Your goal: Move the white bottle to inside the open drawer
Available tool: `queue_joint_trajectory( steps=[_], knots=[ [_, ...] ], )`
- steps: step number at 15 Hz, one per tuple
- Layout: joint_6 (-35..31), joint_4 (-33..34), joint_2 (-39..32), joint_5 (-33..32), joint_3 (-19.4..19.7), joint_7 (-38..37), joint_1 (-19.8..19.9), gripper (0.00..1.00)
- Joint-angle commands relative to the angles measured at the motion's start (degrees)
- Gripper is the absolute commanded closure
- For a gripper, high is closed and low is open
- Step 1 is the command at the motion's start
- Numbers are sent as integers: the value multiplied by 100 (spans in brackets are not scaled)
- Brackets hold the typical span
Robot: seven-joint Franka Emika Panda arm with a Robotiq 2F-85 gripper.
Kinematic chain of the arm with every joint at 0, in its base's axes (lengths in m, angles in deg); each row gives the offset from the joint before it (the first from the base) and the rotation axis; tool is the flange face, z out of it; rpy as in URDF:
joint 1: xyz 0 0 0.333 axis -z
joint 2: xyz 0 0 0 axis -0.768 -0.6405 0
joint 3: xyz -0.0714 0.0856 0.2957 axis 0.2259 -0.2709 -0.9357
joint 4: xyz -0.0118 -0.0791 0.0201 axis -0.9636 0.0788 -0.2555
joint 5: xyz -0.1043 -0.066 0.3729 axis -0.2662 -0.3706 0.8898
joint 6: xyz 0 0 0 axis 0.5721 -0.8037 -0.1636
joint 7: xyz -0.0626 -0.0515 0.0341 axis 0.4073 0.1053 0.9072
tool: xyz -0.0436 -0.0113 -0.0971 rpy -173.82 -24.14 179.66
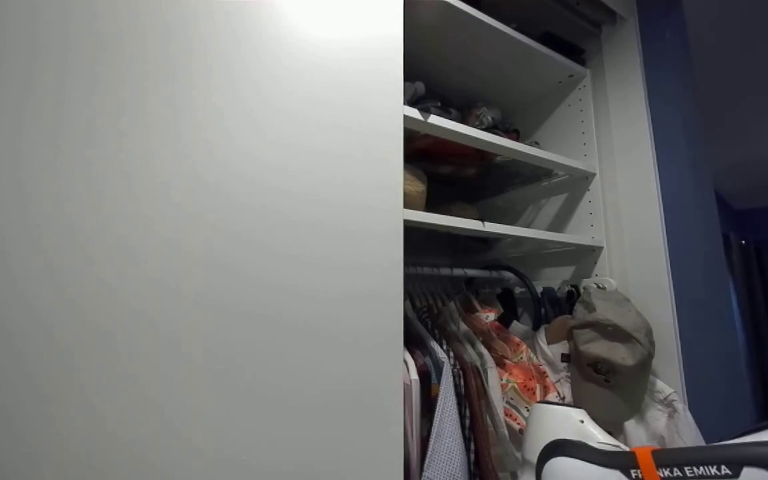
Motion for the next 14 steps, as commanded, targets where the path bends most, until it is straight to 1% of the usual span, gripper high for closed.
queue_joint_trajectory(
  steps=[1,3,5,7,10,14],
  knots=[
    [13,380,-797,776,130,-177,44,0],
    [-10,474,-1289,998,281,-119,210,0],
    [-10,571,-1733,1100,384,-219,420,0],
    [-131,653,-2168,1026,425,-487,664,0],
    [-413,834,-2831,911,417,-1086,915,0],
    [-836,1182,-3763,963,405,-2088,987,0]
  ],
)
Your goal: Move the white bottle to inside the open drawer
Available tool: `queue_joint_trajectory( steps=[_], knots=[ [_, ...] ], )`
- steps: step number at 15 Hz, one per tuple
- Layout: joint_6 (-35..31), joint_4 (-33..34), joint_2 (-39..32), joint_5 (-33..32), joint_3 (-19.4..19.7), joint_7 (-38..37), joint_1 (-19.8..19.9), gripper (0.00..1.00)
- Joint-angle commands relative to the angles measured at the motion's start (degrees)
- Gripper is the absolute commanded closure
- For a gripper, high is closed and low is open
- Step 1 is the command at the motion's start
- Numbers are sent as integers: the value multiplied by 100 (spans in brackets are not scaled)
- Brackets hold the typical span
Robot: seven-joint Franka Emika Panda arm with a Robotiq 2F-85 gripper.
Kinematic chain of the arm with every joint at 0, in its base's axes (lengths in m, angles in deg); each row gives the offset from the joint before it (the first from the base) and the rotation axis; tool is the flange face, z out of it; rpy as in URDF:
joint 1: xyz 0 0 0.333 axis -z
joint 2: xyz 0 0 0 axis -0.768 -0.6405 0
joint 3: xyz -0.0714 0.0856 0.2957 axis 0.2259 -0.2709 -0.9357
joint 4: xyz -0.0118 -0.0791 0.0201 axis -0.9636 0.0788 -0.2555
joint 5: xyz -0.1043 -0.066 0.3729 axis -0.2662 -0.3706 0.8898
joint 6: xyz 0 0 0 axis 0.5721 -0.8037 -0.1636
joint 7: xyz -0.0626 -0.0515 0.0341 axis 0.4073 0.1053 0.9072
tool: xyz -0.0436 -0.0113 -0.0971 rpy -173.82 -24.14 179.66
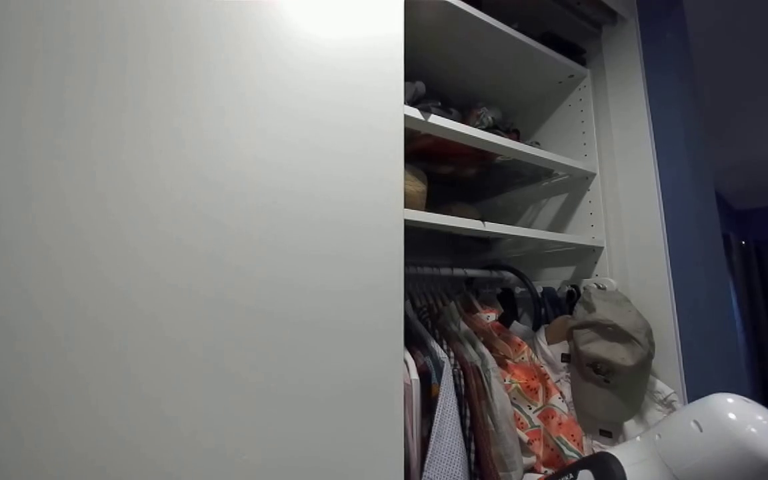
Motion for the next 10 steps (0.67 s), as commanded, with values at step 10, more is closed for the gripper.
queue_joint_trajectory(
  steps=[10],
  knots=[
    [-197,633,-1471,109,55,-1953,18,0]
  ],
)
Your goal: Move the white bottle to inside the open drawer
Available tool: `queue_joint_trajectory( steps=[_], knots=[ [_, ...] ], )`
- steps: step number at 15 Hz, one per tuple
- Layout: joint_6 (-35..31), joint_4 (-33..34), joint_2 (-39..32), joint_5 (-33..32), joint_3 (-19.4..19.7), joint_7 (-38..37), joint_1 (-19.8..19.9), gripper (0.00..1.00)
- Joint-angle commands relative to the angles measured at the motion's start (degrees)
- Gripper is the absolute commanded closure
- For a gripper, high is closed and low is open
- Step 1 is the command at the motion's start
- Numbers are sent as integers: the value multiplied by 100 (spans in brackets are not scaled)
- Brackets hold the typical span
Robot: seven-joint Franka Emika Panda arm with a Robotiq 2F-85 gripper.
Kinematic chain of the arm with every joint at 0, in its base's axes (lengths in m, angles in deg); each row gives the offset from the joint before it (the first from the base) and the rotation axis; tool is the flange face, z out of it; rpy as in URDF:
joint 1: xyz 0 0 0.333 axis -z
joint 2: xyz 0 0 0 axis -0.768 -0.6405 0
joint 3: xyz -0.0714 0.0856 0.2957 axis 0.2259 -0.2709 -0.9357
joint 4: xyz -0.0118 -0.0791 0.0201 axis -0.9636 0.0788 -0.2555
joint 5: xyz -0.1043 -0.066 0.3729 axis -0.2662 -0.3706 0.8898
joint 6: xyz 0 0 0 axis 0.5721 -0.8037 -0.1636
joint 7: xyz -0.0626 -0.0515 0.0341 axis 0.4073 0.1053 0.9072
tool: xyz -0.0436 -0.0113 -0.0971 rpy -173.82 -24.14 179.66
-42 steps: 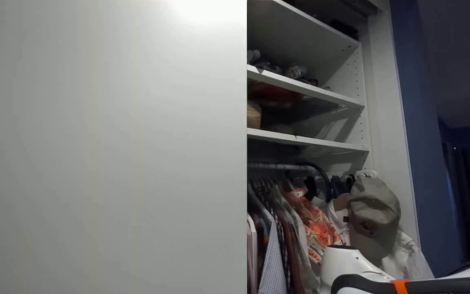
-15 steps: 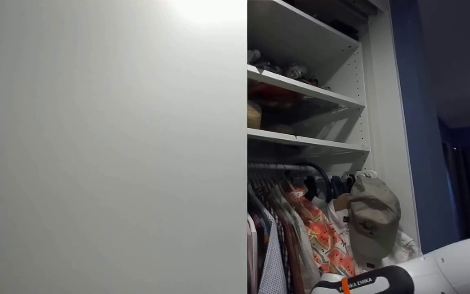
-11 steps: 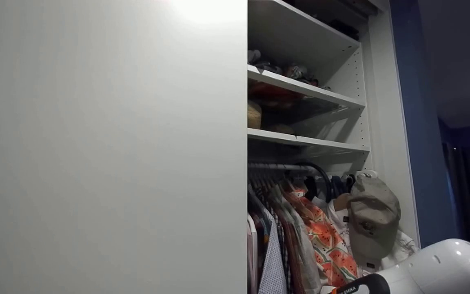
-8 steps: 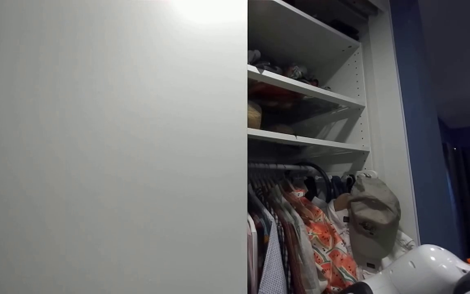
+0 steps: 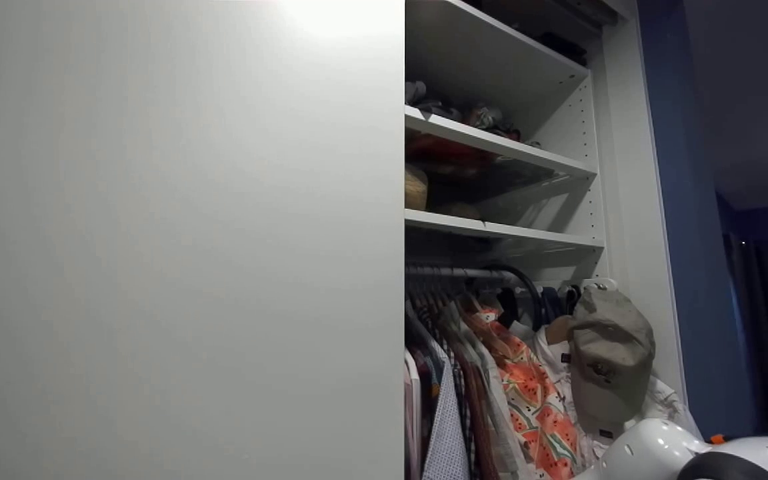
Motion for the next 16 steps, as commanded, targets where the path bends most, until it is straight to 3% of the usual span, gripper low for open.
queue_joint_trajectory(
  steps=[1,6,9,14,16],
  knots=[
    [-56,55,33,140,47,-887,-123,0],
    [-15,144,-50,465,17,-2093,-51,0],
    [-451,74,-92,386,39,-2710,-146,0],
    [-1284,44,-340,-699,337,-4292,-425,0],
    [-1291,131,-465,-1180,429,-4811,-530,0]
  ],
)
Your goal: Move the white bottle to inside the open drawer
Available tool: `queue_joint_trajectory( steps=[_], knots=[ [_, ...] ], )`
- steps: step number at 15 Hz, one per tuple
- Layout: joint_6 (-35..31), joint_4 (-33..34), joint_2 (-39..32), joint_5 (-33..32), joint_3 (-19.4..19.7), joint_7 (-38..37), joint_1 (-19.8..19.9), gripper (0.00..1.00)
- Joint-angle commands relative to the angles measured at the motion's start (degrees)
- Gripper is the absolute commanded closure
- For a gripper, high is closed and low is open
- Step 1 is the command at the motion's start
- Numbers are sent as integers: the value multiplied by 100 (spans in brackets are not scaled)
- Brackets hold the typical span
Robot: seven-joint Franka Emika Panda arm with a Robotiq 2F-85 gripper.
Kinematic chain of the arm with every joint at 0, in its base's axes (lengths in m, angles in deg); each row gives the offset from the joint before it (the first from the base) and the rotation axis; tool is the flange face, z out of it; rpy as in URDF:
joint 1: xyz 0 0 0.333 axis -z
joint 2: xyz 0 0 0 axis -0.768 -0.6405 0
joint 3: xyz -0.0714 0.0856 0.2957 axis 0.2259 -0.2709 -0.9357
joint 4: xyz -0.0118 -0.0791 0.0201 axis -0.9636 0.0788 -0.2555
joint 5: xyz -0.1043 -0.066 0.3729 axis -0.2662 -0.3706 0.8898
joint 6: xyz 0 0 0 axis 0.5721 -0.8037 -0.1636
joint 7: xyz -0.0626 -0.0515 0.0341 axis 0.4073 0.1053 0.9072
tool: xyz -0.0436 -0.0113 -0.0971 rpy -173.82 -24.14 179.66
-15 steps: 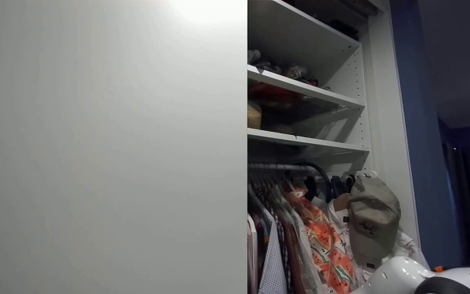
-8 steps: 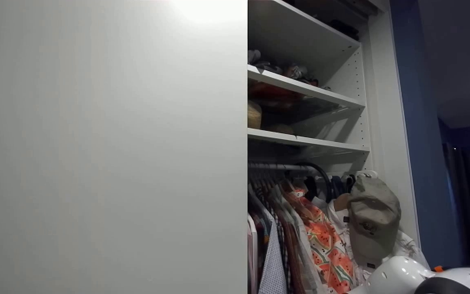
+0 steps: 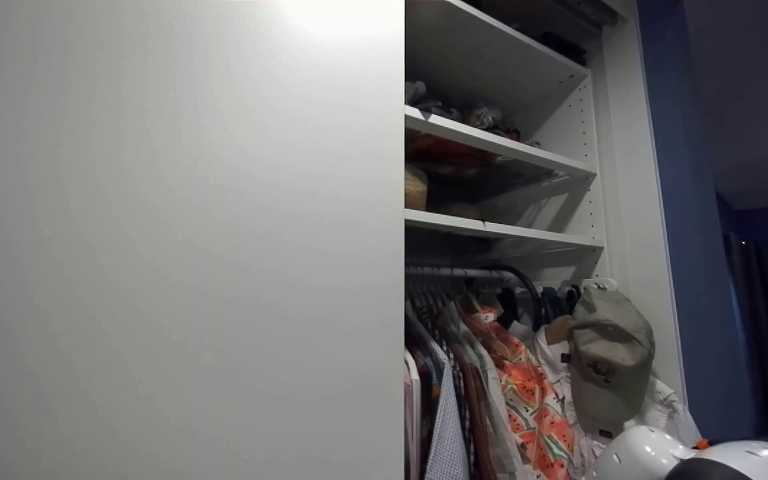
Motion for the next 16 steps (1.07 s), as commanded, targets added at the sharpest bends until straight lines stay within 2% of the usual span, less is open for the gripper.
queue_joint_trajectory(
  steps=[1,2,4,11,16],
  knots=[
    [-21,120,-199,-675,156,-833,-228,0],
    [-53,28,-87,-427,24,-499,-61,0],
    [-53,33,-135,-526,28,-633,-101,0],
    [-77,394,-217,-1447,131,-705,-311,0],
    [81,722,-464,-1728,91,-669,-342,0]
  ],
)
